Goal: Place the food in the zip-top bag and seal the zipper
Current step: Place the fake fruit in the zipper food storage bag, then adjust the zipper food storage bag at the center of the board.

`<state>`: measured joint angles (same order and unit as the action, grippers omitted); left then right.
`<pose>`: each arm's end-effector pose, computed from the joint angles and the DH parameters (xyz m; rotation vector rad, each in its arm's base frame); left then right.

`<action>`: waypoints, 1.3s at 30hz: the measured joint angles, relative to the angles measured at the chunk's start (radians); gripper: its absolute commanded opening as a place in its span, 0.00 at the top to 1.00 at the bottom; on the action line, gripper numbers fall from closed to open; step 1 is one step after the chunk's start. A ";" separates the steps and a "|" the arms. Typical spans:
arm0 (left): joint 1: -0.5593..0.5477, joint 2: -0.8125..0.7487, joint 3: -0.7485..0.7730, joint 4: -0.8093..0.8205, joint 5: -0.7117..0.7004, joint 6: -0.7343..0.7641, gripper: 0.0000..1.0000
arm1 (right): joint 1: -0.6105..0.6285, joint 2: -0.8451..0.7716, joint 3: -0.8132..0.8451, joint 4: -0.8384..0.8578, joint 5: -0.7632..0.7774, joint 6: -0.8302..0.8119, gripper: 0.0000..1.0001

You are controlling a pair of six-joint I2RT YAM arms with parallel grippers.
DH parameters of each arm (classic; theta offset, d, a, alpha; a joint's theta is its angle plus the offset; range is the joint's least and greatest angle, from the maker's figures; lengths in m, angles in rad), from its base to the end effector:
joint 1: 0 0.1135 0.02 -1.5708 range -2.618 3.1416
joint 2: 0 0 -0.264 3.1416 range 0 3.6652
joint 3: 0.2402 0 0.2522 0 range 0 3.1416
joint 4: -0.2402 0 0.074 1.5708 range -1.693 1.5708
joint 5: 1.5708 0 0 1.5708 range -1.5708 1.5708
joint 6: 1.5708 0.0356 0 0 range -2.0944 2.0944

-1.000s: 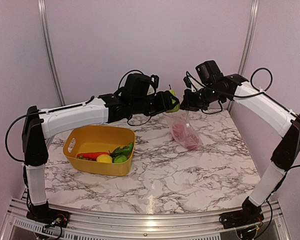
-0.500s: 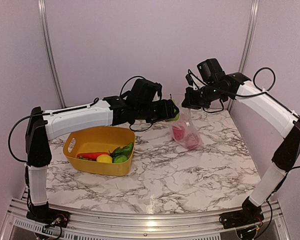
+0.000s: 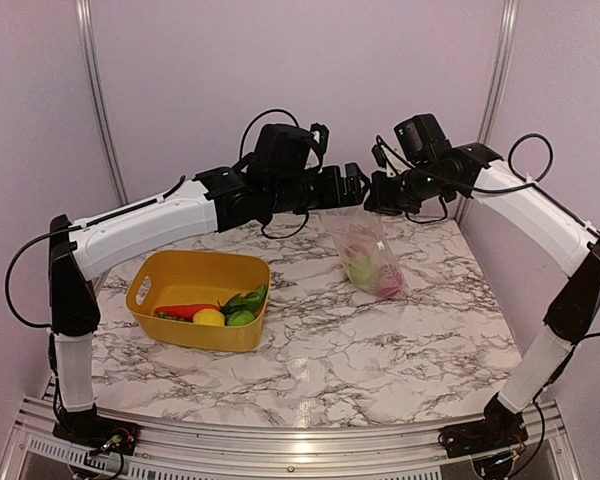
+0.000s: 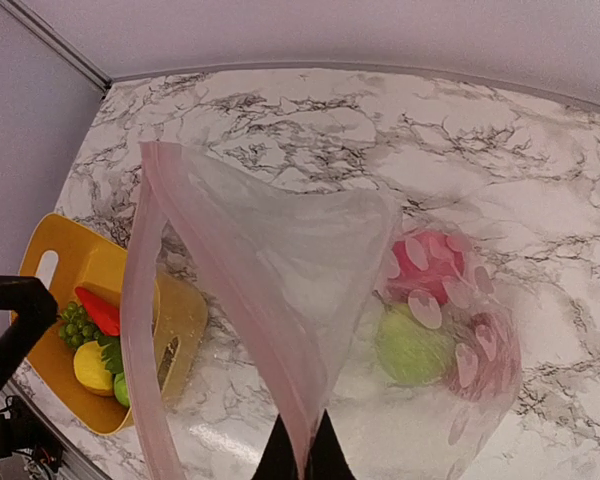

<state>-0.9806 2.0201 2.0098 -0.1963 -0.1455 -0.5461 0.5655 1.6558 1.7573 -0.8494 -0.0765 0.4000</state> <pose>0.2754 -0.4019 0.3864 0.2962 1.8576 -0.9555 0.3028 0.1954 0.3866 -0.2370 2.3750 0.5643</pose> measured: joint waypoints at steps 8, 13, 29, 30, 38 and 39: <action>0.006 -0.137 0.005 -0.028 -0.099 0.004 0.18 | 0.000 -0.003 -0.003 0.004 0.000 0.000 1.00; 0.006 -0.171 -0.058 -0.117 -0.121 -0.023 0.23 | 0.000 -0.024 -0.039 0.022 -0.005 0.002 1.00; 0.037 -0.088 -0.084 -0.271 -0.016 -0.107 0.57 | 0.039 -0.041 -0.075 0.048 -0.027 0.015 1.00; 0.041 -0.069 -0.068 -0.280 -0.016 -0.113 0.59 | 0.046 -0.040 -0.074 0.048 -0.027 0.015 1.00; 0.073 0.030 0.026 -0.345 -0.014 -0.140 1.00 | 0.067 -0.031 -0.071 0.047 -0.026 0.014 1.00; 0.076 0.032 0.034 -0.350 -0.011 -0.138 1.00 | 0.067 -0.031 -0.071 0.047 -0.026 0.014 1.00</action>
<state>-0.9043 2.0525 2.0441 -0.5465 -0.1566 -0.6842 0.6323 1.6249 1.6863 -0.8028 -0.1028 0.4137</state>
